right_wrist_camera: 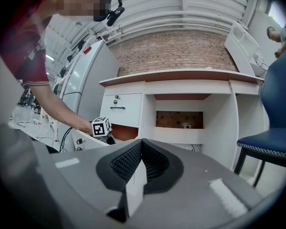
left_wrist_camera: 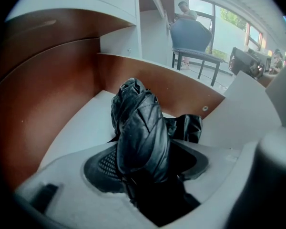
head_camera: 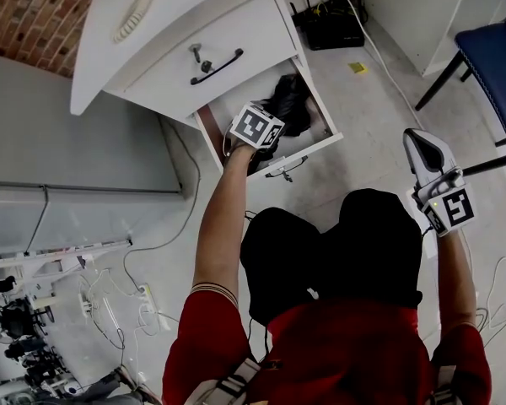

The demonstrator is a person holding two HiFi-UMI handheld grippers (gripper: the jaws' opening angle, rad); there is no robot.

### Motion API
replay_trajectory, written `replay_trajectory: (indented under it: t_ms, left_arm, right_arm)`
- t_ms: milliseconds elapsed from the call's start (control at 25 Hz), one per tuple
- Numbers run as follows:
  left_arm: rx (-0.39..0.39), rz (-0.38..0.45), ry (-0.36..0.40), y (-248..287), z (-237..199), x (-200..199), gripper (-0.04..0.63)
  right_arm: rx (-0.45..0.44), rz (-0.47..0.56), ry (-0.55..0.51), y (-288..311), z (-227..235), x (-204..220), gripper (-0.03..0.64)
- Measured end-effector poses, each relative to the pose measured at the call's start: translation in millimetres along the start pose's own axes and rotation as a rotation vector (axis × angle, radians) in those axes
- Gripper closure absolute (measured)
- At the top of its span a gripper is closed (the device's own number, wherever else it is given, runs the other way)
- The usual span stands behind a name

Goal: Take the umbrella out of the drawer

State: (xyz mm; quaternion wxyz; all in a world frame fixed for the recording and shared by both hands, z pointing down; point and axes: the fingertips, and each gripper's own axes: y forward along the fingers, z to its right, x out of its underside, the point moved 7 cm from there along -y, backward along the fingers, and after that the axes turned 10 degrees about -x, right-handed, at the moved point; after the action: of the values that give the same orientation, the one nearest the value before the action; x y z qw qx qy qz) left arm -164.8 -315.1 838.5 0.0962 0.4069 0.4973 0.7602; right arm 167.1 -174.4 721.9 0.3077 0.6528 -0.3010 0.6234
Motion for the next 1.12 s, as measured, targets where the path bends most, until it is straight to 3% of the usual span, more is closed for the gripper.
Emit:
replay_trajectory:
  t_ms: [160,360,920,1120]
  left_arm:
    - [-0.008,-0.009,-0.013,-5,0,0,0.338]
    - [0.002,-0.025,0.039,-14,1,4,0.357]
    - [0.056,0.044,0.055,-65,6,-19,0.365]
    - [0.058,0.065,0.103,-93,13,-33,0.365]
  right_arm:
    - [0.016,0.003,-0.001,2,-2,-3,0.604]
    - [0.011,0.002,-0.004,3,-4,-7,0.604]
    - [-0.030,0.035,0.015,27,-7,-9,0.604]
    - [-0.059,0.059,0.015,39,-10,-15,0.604]
